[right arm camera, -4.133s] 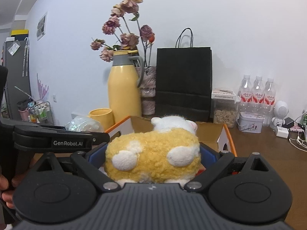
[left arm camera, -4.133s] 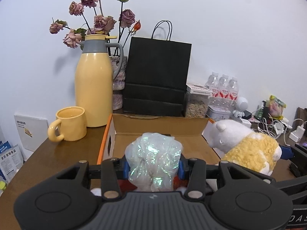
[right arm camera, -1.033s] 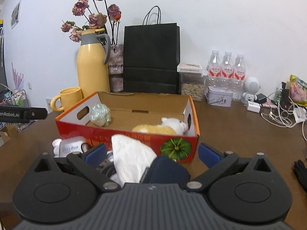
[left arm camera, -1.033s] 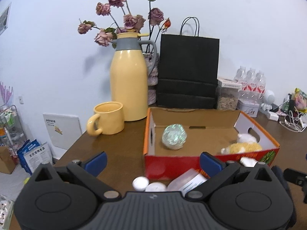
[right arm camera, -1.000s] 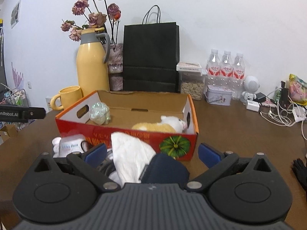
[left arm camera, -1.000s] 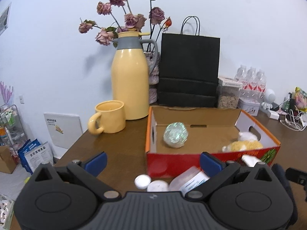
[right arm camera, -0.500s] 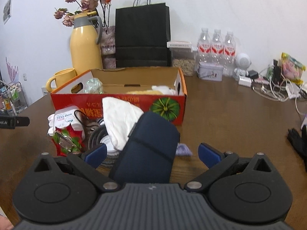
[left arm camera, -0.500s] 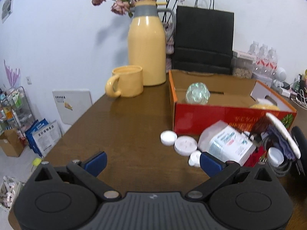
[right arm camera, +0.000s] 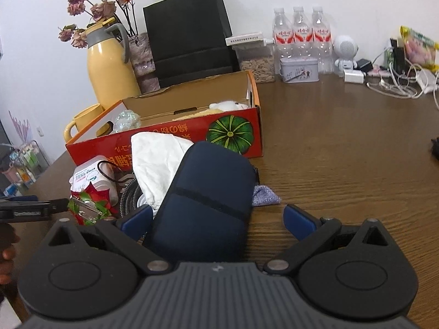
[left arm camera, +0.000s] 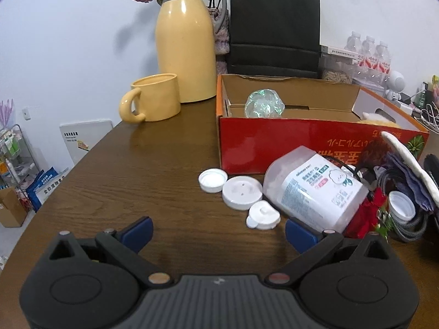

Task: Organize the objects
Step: 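Grasp the navy zippered case with the right tool while the left tool grasps a white cap, then lower the navy case into the box with the right tool while the left tool drops the white cap in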

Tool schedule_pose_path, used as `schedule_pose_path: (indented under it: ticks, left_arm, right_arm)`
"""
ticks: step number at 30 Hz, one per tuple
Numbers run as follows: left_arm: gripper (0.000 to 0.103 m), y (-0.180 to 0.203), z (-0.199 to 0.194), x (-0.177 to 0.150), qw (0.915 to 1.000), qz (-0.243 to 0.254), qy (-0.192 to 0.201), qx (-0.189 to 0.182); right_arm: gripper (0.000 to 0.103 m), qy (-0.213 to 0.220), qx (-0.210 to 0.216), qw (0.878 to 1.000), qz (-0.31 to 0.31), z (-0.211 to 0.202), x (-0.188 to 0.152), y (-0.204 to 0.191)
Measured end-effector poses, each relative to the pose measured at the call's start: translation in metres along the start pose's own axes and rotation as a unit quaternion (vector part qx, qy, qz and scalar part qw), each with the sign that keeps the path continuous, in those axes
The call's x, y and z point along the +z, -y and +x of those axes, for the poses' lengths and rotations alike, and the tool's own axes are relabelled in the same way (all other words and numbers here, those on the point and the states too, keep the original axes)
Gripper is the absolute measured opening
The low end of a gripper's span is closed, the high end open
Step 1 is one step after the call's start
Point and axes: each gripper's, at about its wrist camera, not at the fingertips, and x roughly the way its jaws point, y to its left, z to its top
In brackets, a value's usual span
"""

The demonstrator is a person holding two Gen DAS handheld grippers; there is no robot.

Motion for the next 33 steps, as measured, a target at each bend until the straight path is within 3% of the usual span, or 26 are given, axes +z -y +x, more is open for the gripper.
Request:
schedule_pose_path:
  ticks: [3, 4, 6, 7, 8, 16, 18, 20, 25, 33]
  left_arm:
    - [0.093, 0.005, 0.008, 0.003, 1.0000, 0.001, 0.002, -0.003]
    - [0.084, 0.007, 0.010, 0.003, 1.0000, 0.001, 0.001, -0.003]
    - [0.061, 0.007, 0.013, 0.003, 0.9998, -0.001, -0.003, -0.020]
    - [0.037, 0.006, 0.012, 0.002, 0.9993, -0.003, 0.002, -0.036]
    - [0.025, 0.006, 0.009, 0.001, 0.9990, -0.002, 0.004, -0.046]
    - [0.025, -0.001, -0.001, -0.005, 0.9985, -0.019, 0.006, -0.050]
    - [0.025, -0.003, -0.003, -0.005, 0.9984, -0.023, 0.006, -0.051]
    - [0.025, -0.005, -0.006, -0.006, 0.9983, -0.026, 0.007, -0.052]
    - [0.025, -0.008, -0.013, -0.009, 0.9978, -0.032, 0.013, -0.056]
    - [0.025, -0.011, -0.025, -0.008, 0.9974, -0.036, 0.025, -0.057]
  right_arm:
    - [0.103, -0.001, 0.012, 1.000, 0.006, 0.002, 0.001, 0.002]
    - [0.103, -0.001, 0.013, 1.000, 0.005, 0.002, 0.001, 0.002]
    - [0.103, -0.002, 0.017, 1.000, 0.004, 0.004, 0.002, 0.001]
    - [0.103, -0.002, 0.020, 1.000, 0.004, 0.004, 0.002, 0.001]
    - [0.103, -0.002, 0.022, 1.000, 0.005, 0.004, 0.002, 0.000]
    - [0.100, -0.010, 0.049, 0.998, 0.024, 0.008, 0.001, 0.006]
    - [0.097, -0.018, 0.055, 0.998, 0.035, 0.011, 0.000, 0.009]
    - [0.082, -0.031, 0.065, 0.996, 0.051, 0.016, -0.001, 0.014]
    - [0.071, -0.021, 0.078, 0.994, 0.073, 0.011, -0.004, 0.019]
    - [0.064, 0.001, 0.074, 0.996, 0.058, -0.002, -0.005, 0.015]
